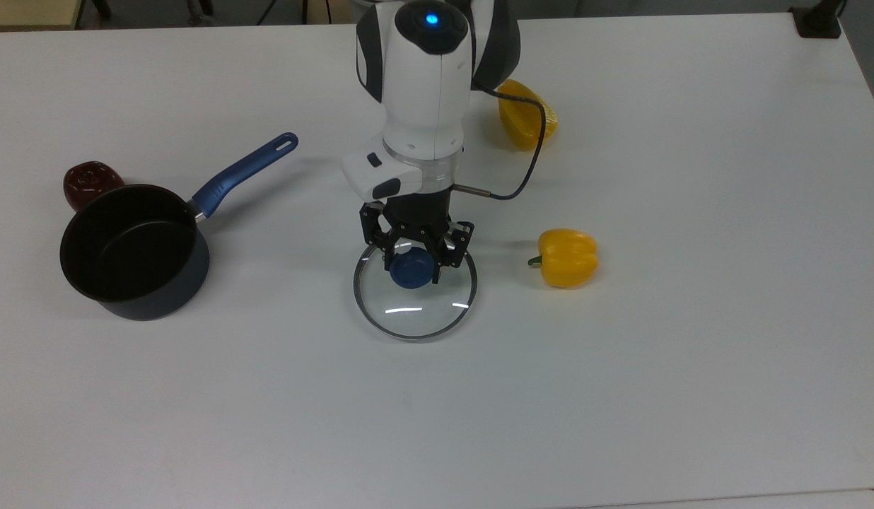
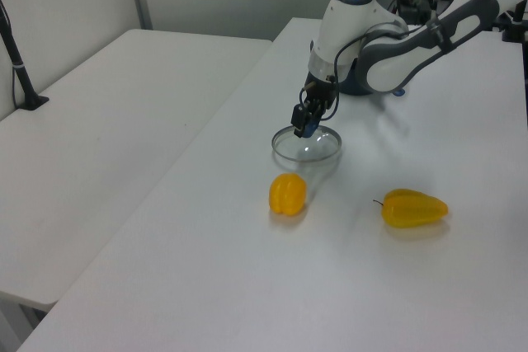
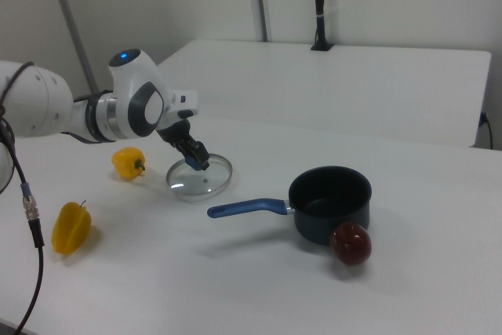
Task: Open lid
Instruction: 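Lower the lid flat onto the table and open the gripper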
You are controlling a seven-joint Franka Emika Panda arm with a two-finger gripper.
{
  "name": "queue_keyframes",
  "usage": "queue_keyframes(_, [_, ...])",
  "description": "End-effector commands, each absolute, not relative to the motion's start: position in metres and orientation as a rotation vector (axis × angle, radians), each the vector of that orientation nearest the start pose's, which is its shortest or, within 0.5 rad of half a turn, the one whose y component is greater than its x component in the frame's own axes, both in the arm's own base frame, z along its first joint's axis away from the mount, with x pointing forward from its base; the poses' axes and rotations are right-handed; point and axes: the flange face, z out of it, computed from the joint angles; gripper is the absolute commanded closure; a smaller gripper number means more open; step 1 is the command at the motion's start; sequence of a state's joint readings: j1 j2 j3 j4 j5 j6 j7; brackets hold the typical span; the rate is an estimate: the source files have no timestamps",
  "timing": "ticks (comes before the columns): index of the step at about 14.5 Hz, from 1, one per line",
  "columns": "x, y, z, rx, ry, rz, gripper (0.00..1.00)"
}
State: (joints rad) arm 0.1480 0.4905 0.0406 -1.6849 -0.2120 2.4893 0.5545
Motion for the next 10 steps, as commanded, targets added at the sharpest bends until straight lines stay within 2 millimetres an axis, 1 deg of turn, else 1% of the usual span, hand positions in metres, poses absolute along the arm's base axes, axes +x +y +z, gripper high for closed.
queue_keyframes(1, [0.690, 0.131, 0.340, -3.107, 0.320, -0.579, 0.43])
queue_keyframes(2, [0.690, 0.130, 0.339, -3.113, 0.315, -0.580, 0.42])
queue_keyframes(3, [0.690, 0.130, 0.338, -3.114, 0.314, -0.578, 0.38])
queue_keyframes(4, [0.690, 0.130, 0.338, -3.115, 0.314, -0.576, 0.26])
queue_keyframes(5, [0.689, 0.131, 0.338, -3.115, 0.317, -0.574, 0.05])
queue_keyframes(6, [0.689, 0.131, 0.339, -3.116, 0.318, -0.573, 0.00])
queue_keyframes(8, [0.689, 0.131, 0.340, -3.121, 0.315, -0.568, 0.00])
queue_keyframes(10, [0.688, 0.130, 0.351, -3.123, 0.321, -0.570, 0.00])
